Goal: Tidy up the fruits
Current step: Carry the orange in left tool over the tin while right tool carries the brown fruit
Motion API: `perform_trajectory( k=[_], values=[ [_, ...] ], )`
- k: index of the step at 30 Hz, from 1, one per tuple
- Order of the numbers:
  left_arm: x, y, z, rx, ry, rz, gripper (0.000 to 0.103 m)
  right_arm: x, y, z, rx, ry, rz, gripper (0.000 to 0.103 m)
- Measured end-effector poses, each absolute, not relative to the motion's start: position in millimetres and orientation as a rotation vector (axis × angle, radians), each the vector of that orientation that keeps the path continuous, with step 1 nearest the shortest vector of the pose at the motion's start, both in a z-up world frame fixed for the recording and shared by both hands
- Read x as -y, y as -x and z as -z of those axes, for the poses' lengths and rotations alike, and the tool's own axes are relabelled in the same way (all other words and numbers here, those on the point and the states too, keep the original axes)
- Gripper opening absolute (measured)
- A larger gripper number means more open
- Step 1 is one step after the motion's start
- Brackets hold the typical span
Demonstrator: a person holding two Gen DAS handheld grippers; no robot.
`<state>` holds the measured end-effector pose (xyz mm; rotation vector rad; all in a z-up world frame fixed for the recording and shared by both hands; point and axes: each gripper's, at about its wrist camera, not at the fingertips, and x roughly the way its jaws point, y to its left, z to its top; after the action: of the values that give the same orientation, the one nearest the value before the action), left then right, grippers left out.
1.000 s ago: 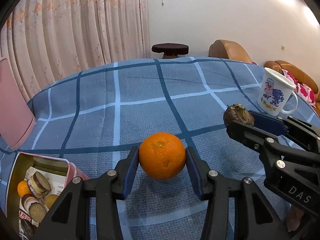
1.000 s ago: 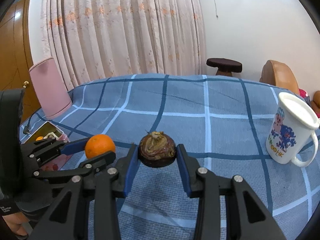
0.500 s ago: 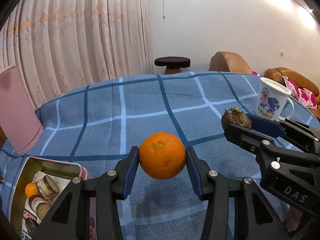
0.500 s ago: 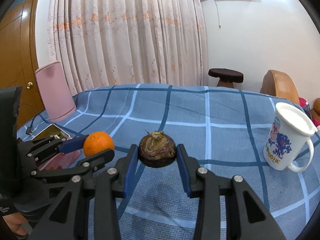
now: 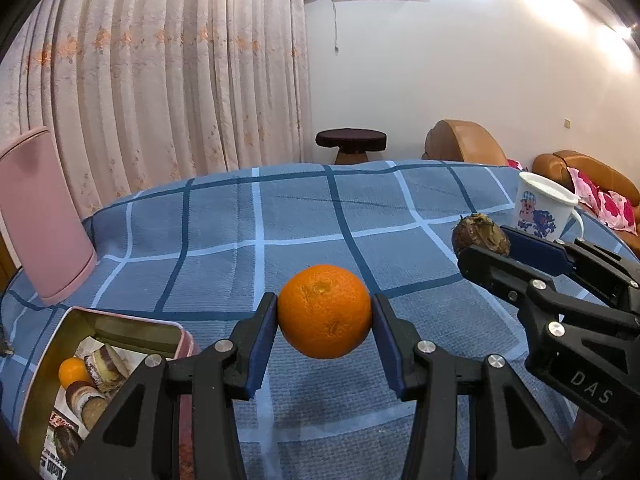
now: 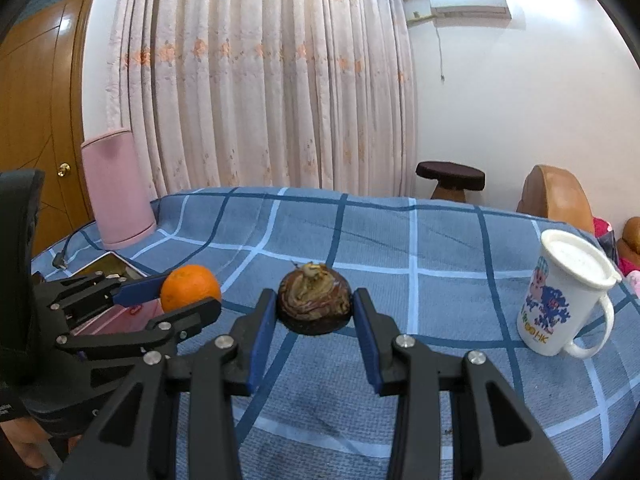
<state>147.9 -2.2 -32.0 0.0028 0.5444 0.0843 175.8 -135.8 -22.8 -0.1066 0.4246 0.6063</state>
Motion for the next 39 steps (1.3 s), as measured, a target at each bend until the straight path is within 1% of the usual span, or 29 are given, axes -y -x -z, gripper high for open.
perform_trajectory(
  k=[3, 8, 12, 22, 39],
  values=[
    [1.9, -143.4, 31.1, -0.537, -0.003, -0.087, 0.049, 135.4, -171.0, 22.0, -0.407, 0.109, -0.612, 0.042],
    [0.7, -130.5, 27.8, -0.54, 0.0, -0.086, 0.049, 131.1, -170.5, 23.3, -0.44, 0.09, -0.635, 0.042],
    [-4.9, -112.3, 17.6, -0.509, -0.014, -0.099, 0.049, 121.6, -163.7, 16.0, -0.446, 0.078, -0.665, 0.042],
    [-44.8, -83.6, 0.3, -0.502, 0.014, -0.153, 0.049, 77.3, -137.8, -18.0, -0.386, 0.109, -0.746, 0.042],
    [-120.8, -56.7, 6.8, -0.528, 0.077, -0.276, 0.049, 0.7, -124.7, -16.1, -0.427, 0.17, -0.868, 0.042]
  ],
)
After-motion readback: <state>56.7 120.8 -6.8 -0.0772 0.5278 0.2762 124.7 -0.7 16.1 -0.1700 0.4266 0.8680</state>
